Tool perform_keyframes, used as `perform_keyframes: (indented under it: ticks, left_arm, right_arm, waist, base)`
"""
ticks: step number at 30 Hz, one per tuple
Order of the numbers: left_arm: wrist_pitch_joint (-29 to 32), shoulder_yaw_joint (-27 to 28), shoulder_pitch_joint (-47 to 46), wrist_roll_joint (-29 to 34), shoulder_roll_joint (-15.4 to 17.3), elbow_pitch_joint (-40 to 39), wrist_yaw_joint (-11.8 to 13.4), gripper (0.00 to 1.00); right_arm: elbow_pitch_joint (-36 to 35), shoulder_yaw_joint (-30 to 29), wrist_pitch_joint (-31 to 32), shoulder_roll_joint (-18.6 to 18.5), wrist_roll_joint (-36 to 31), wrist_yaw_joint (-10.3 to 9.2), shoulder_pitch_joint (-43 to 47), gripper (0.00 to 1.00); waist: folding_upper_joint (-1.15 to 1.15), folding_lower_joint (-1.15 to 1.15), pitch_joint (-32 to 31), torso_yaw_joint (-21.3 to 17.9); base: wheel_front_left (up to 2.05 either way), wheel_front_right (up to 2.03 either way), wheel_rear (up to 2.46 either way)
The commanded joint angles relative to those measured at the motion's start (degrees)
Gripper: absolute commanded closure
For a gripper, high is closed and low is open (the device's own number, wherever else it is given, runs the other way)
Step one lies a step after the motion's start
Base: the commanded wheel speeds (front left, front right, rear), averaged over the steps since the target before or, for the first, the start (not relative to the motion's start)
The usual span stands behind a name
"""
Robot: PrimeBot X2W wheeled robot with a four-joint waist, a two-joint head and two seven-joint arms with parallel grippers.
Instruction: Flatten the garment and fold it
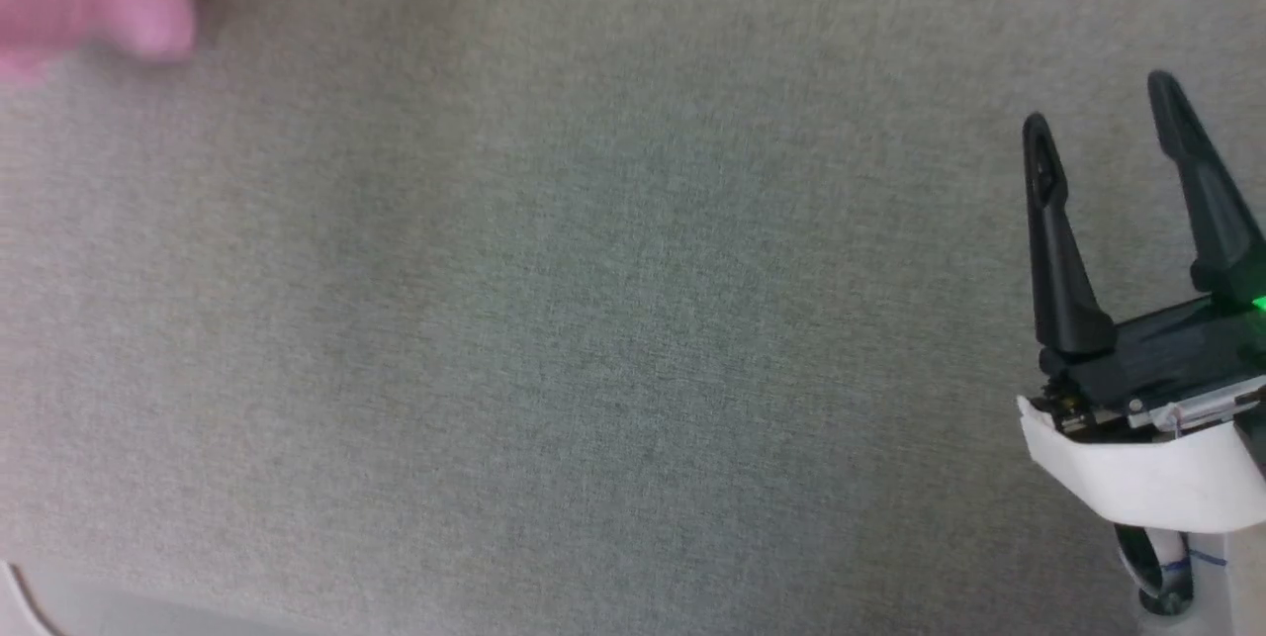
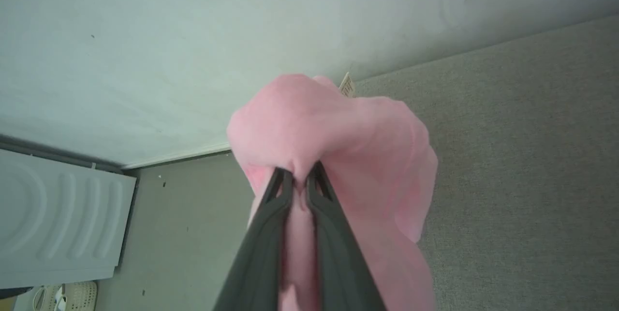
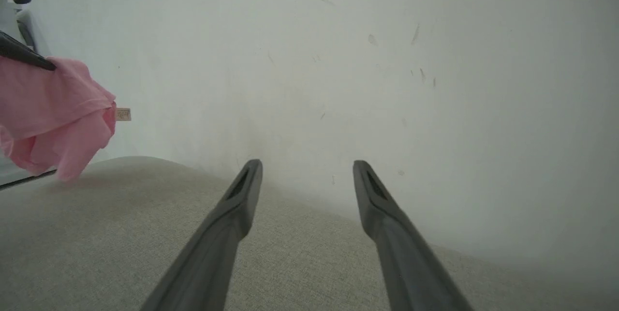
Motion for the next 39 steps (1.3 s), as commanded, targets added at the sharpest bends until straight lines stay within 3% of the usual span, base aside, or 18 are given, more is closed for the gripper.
perform_keyframes:
  ticks: [1, 9, 20, 26, 32, 39]
  left_arm:
    - [-0.7, -1.2, -1.7, 0.9, -0.6, -1.4, 0.0, 1.0]
    - [-0.8, -13.7, -9.7, 3.0, -5.2, -12.2, 0.0, 1.0]
    - [-3.5, -31.7, -11.7, -3.2, -14.2, -17.1, 0.0, 1.0]
    - [-5.9, -39.9, -6.4, -6.1, -17.5, -16.8, 0.0, 1.0]
    - [-6.5, -43.1, 3.6, -7.8, -20.2, -14.1, 0.0, 1.0]
    - [3.6, -43.3, 21.1, -2.0, -24.2, -19.1, 0.0, 1.0]
  right_arm:
    - [0.3, -0.2, -0.3, 0.5, 0.3, -0.11, 0.7, 0.0]
    - [1.9, -1.5, -0.3, 3.5, 0.7, -0.11, 4.1, 0.0]
    - [3.0, -1.9, -0.3, 5.3, 1.0, -0.11, 6.3, 0.0]
    - [3.4, -2.8, -0.3, 5.5, 1.4, -0.11, 7.1, 0.0]
    - [3.8, -3.2, -0.3, 5.5, 2.9, -0.11, 7.3, 0.0]
    - [5.1, -3.7, -0.3, 5.5, 3.0, -0.11, 7.1, 0.0]
  waist:
    - [0.0, 0.01, -6.3, -1.6]
    - [0.0, 0.01, -13.6, -6.6]
    - [0.0, 0.01, -17.0, -17.2]
    - [0.0, 0.01, -17.0, -22.5]
    - [0.0, 0.01, -16.2, -24.7]
    - [0.0, 0.01, -15.6, -24.2]
  base:
    - [0.0, 0.0, 0.0]
    - [0.0, 0.0, 0.0]
    - [0.0, 0.0, 0.0]
    - [0.0, 0.0, 0.0]
    - [0.0, 0.0, 0.0]
    - [0.0, 0.0, 0.0]
